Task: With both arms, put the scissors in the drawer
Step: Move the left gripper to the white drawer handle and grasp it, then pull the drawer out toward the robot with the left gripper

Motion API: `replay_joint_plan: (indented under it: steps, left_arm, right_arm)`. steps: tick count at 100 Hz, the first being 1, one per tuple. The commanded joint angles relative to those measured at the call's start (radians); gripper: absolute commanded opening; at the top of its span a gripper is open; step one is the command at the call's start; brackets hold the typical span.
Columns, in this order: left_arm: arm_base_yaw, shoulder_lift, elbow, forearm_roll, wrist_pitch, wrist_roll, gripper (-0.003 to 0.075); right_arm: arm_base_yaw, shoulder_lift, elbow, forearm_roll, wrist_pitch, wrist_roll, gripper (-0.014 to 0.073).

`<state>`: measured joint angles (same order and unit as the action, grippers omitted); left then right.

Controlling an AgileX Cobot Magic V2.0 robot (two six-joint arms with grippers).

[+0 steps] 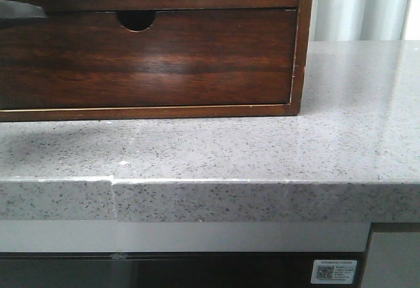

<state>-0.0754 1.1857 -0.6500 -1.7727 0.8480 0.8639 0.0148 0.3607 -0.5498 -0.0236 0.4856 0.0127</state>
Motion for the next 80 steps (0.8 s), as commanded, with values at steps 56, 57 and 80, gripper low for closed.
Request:
replay_joint_plan:
  steps: [56,57,80]
  left_arm:
    - [0.002,0.113,-0.132,-0.096,0.121,0.009,0.0249]
    - [0.002,0.113,-0.132,-0.096,0.121,0.009,0.0246]
    - [0.002,0.113,-0.132,-0.096,0.134,0.009,0.0155]
  right_arm:
    - [-0.007,0.017,-0.038,-0.011,-0.073,-0.005,0.0482]
    - [-0.007,0.017,-0.038,-0.011,-0.073,-0.005,0.0482]
    - [-0.007,0.017,-0.038,-0.011,-0.073,-0.005,0.0483]
